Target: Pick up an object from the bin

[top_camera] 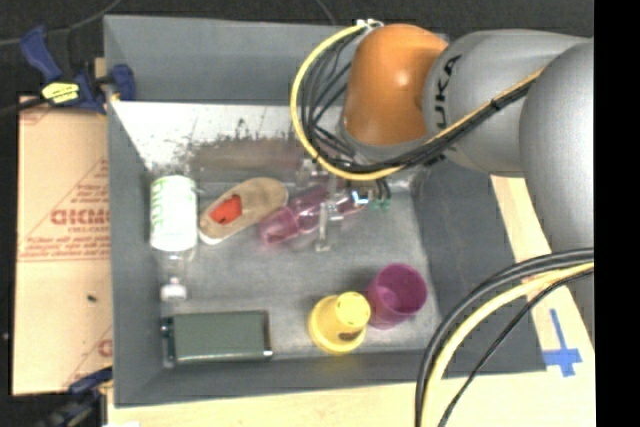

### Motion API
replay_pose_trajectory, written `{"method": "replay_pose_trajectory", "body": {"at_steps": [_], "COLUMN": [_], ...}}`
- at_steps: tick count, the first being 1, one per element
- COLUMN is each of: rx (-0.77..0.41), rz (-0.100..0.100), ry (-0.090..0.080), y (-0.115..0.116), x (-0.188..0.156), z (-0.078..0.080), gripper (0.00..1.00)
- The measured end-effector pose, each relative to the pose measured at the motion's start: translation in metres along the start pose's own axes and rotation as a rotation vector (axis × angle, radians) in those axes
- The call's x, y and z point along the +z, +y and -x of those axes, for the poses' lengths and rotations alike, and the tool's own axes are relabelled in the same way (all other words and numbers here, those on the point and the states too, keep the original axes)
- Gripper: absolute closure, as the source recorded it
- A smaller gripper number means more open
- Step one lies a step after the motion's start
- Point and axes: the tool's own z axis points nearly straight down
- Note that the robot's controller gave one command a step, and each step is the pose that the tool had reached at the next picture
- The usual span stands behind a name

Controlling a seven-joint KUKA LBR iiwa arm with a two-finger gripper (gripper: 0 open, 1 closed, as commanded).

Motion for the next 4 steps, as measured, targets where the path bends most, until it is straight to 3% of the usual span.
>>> {"method": "replay_pose_trajectory", "body": {"at_steps": [1, 2, 3, 4], "rx": [-0.11, -0.055, -0.11, -0.109], "rz": [0.0, 0.001, 0.0, 0.001], "ry": [-0.008, 0.0, -0.017, -0.017], "y": [-0.004, -0.006, -0.002, -0.002], "x": [-0.031, 0.054, 0.017, 0.017], "z": [-0.004, 0.006, 0.005, 0.005], "gripper": [0.0, 0.0, 1.0, 1.0]}}
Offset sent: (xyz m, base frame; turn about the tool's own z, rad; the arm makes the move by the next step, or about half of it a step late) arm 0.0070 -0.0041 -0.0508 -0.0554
